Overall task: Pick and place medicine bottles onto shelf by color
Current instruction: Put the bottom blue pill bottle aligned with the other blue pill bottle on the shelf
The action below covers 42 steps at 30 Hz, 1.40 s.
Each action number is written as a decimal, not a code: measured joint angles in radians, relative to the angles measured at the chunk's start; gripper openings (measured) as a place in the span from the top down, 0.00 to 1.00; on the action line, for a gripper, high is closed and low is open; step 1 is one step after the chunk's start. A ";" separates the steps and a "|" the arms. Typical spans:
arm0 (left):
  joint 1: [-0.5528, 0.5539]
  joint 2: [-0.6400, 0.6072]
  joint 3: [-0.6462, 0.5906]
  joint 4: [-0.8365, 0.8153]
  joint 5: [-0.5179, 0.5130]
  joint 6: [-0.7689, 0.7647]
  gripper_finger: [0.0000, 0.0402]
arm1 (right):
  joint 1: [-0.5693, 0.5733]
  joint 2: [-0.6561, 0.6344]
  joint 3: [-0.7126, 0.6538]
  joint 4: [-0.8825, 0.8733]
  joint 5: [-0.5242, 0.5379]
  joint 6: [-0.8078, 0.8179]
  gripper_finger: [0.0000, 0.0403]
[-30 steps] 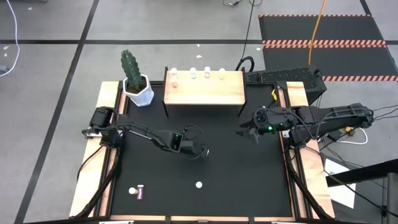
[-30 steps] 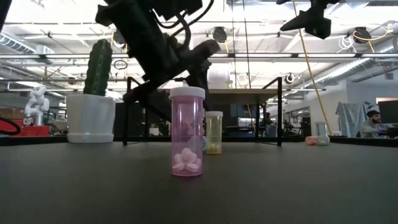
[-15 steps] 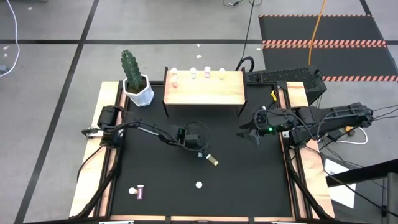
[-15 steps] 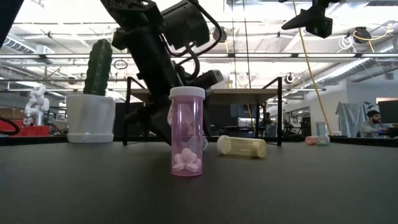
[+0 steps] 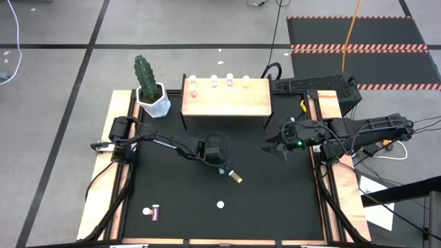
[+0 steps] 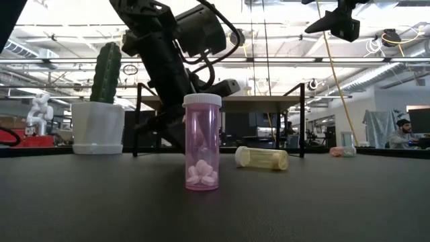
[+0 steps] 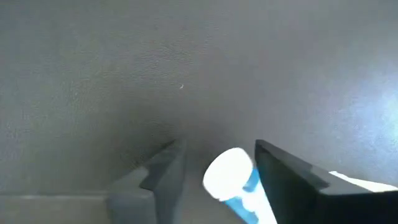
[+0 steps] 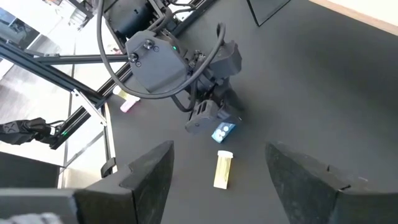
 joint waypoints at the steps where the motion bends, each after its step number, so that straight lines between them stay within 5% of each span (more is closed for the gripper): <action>1: 0.000 0.000 0.000 0.001 0.000 0.000 0.56 | 0.000 0.000 0.000 0.000 0.000 0.000 0.39; 10: 0.015 0.002 -0.001 0.007 0.042 -0.039 0.75 | 0.000 0.000 -0.005 0.003 0.000 0.024 0.39; 17: 0.047 -0.009 -0.001 0.005 0.156 -0.021 0.79 | 0.000 -0.004 -0.101 0.038 -0.005 0.130 0.39; 25: 0.048 -0.100 -0.002 -0.085 0.161 -0.087 0.54 | 0.000 -0.003 -0.227 0.216 -0.062 0.226 0.39; 32: 0.015 -0.088 -0.001 -0.058 0.148 -0.392 0.32 | 0.000 -0.003 -0.238 0.234 -0.058 0.238 0.39; 42: 0.000 -0.030 -0.001 -0.002 0.143 -0.545 0.33 | 0.000 -0.006 -0.239 0.242 -0.074 0.222 0.39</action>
